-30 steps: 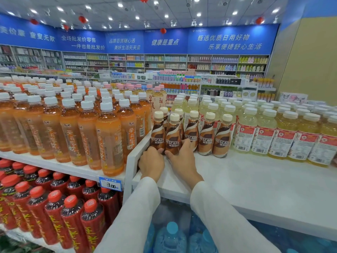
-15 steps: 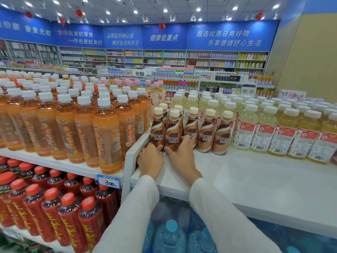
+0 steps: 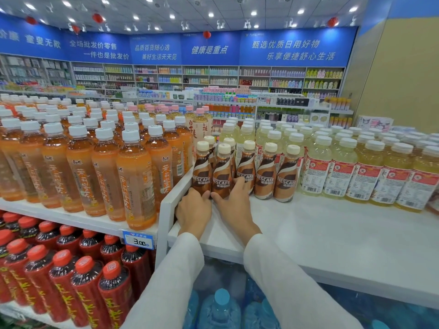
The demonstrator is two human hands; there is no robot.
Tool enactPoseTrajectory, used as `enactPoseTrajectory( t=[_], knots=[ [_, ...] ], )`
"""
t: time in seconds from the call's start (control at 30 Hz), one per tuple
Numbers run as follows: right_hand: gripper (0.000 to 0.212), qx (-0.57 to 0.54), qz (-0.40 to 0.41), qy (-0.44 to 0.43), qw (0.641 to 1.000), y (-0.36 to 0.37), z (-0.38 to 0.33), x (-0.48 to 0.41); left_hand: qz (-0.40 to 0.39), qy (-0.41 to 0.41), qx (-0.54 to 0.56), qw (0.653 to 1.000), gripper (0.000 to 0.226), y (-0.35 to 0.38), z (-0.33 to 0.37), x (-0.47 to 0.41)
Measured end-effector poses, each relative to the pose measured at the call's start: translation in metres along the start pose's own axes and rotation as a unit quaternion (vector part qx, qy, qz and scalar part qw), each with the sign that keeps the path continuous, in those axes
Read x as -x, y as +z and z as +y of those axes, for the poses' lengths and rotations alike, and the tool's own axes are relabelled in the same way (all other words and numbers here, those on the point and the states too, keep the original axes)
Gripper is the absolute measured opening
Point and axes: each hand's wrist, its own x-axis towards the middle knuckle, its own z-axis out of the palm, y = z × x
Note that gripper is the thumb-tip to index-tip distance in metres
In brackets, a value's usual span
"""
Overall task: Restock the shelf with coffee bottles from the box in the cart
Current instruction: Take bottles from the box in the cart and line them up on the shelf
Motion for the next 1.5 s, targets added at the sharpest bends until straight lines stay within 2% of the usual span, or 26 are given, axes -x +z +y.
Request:
enactPoseTrajectory(
  t=[0.13, 0.23, 0.37, 0.53, 0.63, 0.77, 0.97, 1.07, 1.2, 1.33, 1.5],
  knots=[
    [0.073, -0.023, -0.024, 0.018, 0.999, -0.009, -0.002, 0.007, -0.010, -0.001, 0.049, 0.999, 0.042, 0.000, -0.006, 0.003],
    [0.067, -0.004, -0.050, 0.009, 0.999, -0.024, -0.001, 0.021, -0.021, 0.008, 0.087, 0.996, 0.049, -0.005, -0.012, 0.016],
    [0.066, 0.036, -0.095, 0.019, 0.995, -0.055, 0.002, 0.052, -0.026, 0.022, 0.085, 0.996, 0.045, -0.021, -0.017, 0.048],
    [0.049, 0.036, -0.127, -0.024, 0.991, -0.099, 0.010, 0.099, -0.013, 0.067, 0.131, 0.989, 0.039, -0.039, -0.033, 0.108],
    [0.033, -0.013, -0.128, -0.068, 0.989, -0.124, 0.014, 0.130, 0.026, 0.065, 0.151, 0.986, 0.039, -0.048, -0.043, 0.150],
    [0.024, -0.109, -0.164, -0.082, 0.977, -0.149, 0.017, 0.183, 0.070, 0.011, 0.183, 0.981, 0.038, -0.061, -0.068, 0.215],
    [0.027, -0.203, -0.242, -0.036, 0.948, -0.133, 0.040, 0.276, 0.127, -0.086, 0.199, 0.968, 0.033, -0.088, -0.131, 0.325],
    [0.031, -0.207, -0.283, 0.014, 0.937, -0.100, 0.057, 0.319, 0.138, -0.167, 0.199, 0.956, 0.036, -0.110, -0.163, 0.374],
    [0.029, -0.217, -0.361, 0.066, 0.904, -0.052, 0.058, 0.373, 0.194, -0.258, 0.227, 0.919, 0.026, -0.137, -0.215, 0.425],
    [0.038, -0.203, -0.425, 0.069, 0.879, -0.008, 0.050, 0.421, 0.277, -0.307, 0.200, 0.888, 0.024, -0.164, -0.252, 0.466],
    [0.033, -0.162, -0.501, 0.065, 0.847, 0.038, 0.031, 0.474, 0.287, -0.369, 0.183, 0.865, 0.027, -0.193, -0.308, 0.511]
  ],
)
